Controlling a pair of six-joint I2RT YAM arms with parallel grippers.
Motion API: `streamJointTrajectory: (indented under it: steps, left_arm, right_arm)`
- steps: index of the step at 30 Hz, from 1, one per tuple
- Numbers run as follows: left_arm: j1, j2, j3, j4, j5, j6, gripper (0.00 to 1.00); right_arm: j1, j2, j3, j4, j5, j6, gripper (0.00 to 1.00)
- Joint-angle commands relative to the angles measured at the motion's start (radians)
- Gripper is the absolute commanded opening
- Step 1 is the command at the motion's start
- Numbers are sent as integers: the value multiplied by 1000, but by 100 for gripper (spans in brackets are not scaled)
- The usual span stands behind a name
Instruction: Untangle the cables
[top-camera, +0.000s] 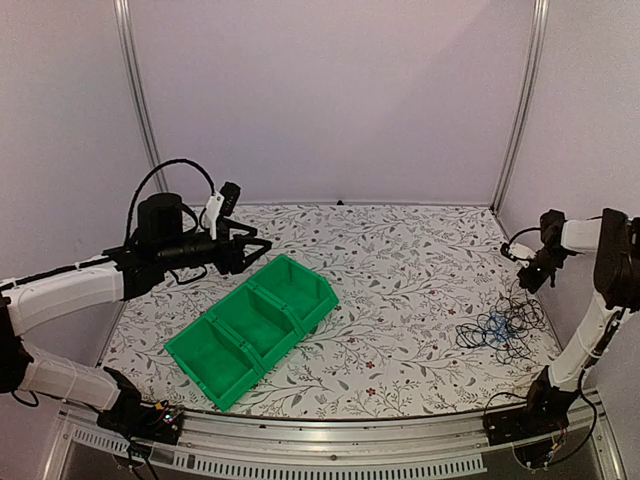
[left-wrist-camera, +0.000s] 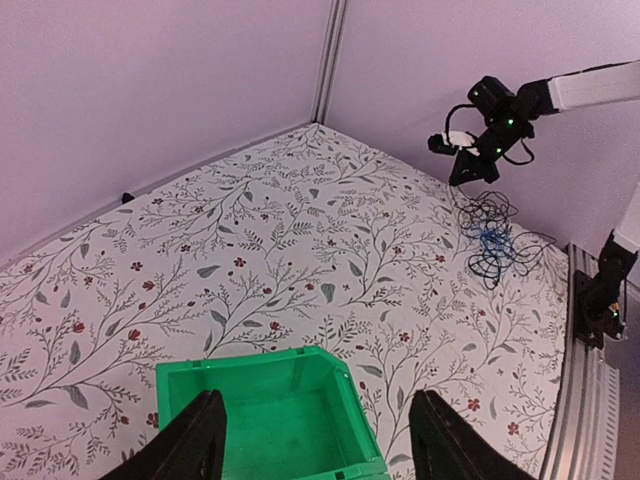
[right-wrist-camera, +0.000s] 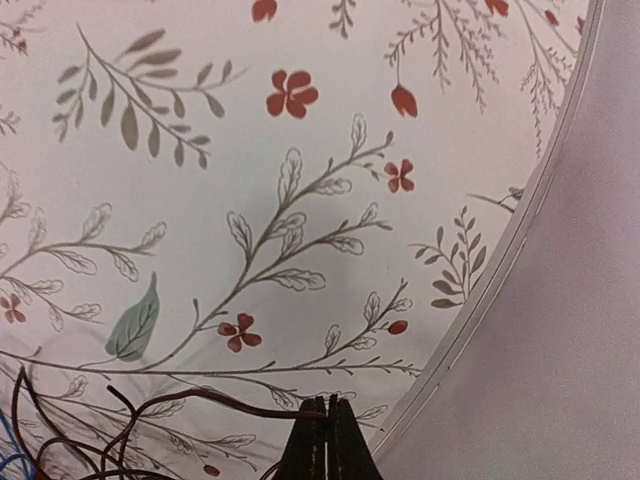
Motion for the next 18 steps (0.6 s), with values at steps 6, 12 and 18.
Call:
streamJointTrajectory:
  steps: [6, 12, 18]
  left_arm:
    - [-96, 103, 101, 34, -78, -25, 63]
    - [-304, 240, 222, 75, -278, 26, 68]
    - [-437, 444, 317, 274, -289, -93, 70]
  right_arm:
    - [269, -286, 83, -73, -229, 148, 0]
    - [465, -344, 135, -93, -270, 215, 0]
    - [495, -377, 218, -161, -452, 269, 0]
